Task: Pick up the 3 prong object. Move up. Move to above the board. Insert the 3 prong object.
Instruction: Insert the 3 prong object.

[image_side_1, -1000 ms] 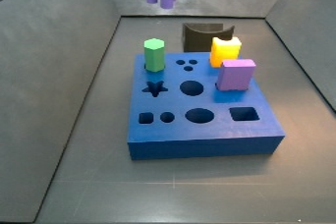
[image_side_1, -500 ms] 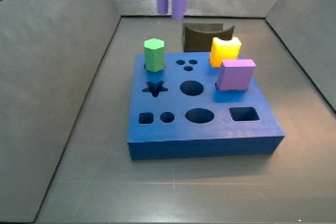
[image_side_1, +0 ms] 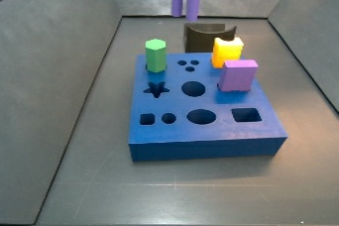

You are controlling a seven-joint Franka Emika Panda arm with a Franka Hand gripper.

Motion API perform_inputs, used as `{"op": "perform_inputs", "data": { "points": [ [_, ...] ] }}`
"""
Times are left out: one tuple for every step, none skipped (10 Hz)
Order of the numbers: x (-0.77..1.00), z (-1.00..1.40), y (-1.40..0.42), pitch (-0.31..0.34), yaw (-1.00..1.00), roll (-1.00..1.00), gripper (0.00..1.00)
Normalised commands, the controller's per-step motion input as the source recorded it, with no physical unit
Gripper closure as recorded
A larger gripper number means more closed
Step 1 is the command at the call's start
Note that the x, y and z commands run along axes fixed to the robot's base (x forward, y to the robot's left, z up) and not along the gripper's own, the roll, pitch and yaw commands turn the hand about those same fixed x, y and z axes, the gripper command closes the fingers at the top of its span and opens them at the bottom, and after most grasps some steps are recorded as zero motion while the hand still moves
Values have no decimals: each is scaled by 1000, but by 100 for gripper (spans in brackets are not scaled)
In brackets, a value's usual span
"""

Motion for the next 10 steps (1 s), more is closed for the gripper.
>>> {"op": "perform_inputs", "data": {
  "points": [
    [100,-177,189,0,0,-27,100],
    [77,-197,197,0,-3,-33,100],
    [80,-194,214,0,-54,-46,100],
    [83,-189,151,0,-111,-46,100],
    [66,-203,109,0,-183,-29,100],
    [26,-163,57,0,-237,-34,100],
    [0,-146,0,0,-263,-19,100],
    [0,-149,37,0,-251,-17,100],
    [-23,-211,46,-19,-263,-6,100],
    [-31,-203,60,-14,-317,-13,100]
  ]
}}
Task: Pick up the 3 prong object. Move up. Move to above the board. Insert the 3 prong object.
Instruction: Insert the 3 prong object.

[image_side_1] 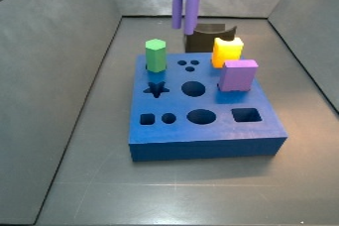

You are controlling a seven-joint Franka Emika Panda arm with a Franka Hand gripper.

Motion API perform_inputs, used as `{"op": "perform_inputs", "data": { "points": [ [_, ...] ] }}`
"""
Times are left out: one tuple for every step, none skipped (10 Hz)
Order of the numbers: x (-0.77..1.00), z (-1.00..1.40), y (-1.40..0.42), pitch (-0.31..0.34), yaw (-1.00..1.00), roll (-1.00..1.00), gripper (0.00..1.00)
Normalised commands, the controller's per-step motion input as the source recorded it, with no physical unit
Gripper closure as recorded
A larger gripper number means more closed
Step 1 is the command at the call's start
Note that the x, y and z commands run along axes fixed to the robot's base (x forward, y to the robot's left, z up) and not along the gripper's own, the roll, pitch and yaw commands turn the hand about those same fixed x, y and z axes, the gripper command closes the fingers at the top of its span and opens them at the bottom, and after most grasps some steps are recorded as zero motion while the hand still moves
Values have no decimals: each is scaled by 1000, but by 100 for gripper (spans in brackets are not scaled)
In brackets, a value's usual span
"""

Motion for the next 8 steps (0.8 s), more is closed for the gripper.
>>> {"op": "perform_inputs", "data": {
  "points": [
    [-29,-174,51,-13,-317,-17,100],
    [43,-109,114,0,-251,-56,100],
    [129,-160,137,0,-254,-39,100],
    [154,-146,169,0,-243,-51,100],
    [123,-226,126,0,-266,-31,100],
    [69,-200,111,0,-317,-37,100],
    [57,-254,171,0,-260,-13,100],
    [83,-243,180,0,-263,-26,100]
  ]
}}
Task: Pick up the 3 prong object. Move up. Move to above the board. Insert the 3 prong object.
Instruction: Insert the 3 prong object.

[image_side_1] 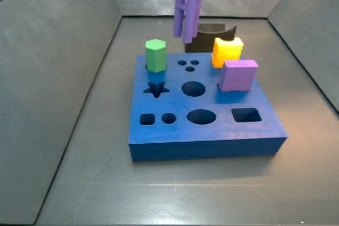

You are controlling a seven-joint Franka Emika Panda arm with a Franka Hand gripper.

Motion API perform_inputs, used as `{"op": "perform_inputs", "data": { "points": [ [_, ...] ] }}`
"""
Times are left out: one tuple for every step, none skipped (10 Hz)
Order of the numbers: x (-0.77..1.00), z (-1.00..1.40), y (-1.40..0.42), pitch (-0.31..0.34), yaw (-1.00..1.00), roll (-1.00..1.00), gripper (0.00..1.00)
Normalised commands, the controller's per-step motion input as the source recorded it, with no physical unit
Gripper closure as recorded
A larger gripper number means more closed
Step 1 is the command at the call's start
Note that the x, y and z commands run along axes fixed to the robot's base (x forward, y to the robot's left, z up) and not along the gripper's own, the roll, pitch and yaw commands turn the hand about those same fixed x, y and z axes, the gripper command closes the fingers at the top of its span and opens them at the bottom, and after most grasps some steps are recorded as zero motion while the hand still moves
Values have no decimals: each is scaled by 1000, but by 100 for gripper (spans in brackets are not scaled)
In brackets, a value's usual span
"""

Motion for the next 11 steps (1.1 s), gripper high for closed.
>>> {"op": "perform_inputs", "data": {
  "points": [
    [80,-303,171,0,-271,-9,100],
    [106,-314,123,0,-269,0,100],
    [126,-377,86,0,-274,0,100],
    [120,-343,103,0,-260,0,100],
    [126,-360,114,0,-257,0,100],
    [134,-346,157,0,-266,-17,100],
    [151,-320,171,0,-229,-19,100],
    [126,-263,129,0,-197,-19,100],
    [206,-166,74,-24,-160,-57,100],
    [91,-57,0,-7,0,-36,100],
    [94,-300,0,0,0,0,100]
  ]
}}
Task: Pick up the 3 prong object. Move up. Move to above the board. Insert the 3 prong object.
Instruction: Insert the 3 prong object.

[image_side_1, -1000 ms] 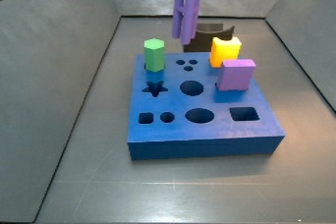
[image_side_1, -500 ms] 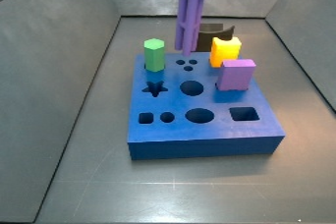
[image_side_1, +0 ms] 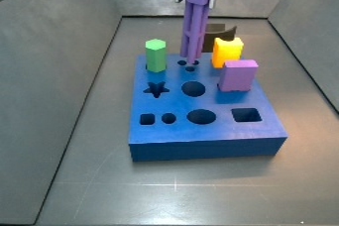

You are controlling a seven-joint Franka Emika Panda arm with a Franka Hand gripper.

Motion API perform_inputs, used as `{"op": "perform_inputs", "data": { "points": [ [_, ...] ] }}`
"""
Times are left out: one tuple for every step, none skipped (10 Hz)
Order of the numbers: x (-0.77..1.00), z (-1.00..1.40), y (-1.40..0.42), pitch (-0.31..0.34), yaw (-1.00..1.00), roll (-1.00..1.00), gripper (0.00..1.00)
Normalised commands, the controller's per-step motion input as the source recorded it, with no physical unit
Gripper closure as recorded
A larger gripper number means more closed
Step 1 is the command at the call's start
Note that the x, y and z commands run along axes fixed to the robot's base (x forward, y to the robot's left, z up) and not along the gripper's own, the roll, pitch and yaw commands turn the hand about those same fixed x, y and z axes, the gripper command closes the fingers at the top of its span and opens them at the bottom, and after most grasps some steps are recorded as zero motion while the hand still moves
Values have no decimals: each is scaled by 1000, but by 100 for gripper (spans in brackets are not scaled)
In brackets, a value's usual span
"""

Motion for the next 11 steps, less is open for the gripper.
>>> {"op": "perform_inputs", "data": {
  "points": [
    [129,-343,0,0,0,0,100],
    [0,-54,14,0,0,0,100],
    [0,-217,26,0,0,0,100],
    [-140,-314,60,0,-14,39,100],
    [-40,-66,0,0,0,0,100],
    [0,-17,17,0,0,0,100],
    [-29,-51,0,0,-17,10,100],
    [-186,-331,-23,43,-69,117,100],
    [0,-29,0,0,0,0,100],
    [0,-237,-294,0,0,83,100],
    [0,-114,-257,-34,0,27,100]
  ]
}}
